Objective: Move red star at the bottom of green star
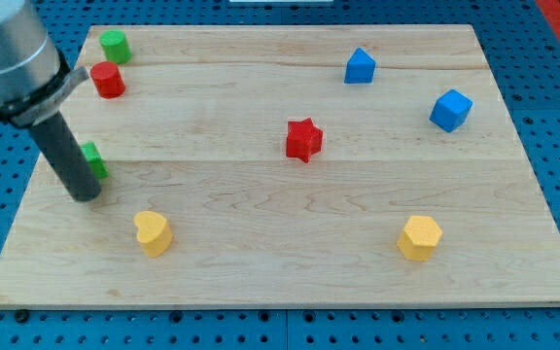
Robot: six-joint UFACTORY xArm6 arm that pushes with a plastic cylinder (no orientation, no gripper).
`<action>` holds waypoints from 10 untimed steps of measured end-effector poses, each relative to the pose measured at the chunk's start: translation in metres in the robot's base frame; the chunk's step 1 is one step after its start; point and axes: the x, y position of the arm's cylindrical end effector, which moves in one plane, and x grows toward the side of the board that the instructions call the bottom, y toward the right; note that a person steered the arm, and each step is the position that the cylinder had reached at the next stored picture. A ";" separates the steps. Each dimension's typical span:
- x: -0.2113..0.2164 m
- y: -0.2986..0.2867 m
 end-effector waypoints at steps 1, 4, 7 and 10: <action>-0.040 0.000; -0.041 0.019; -0.003 -0.004; -0.126 0.183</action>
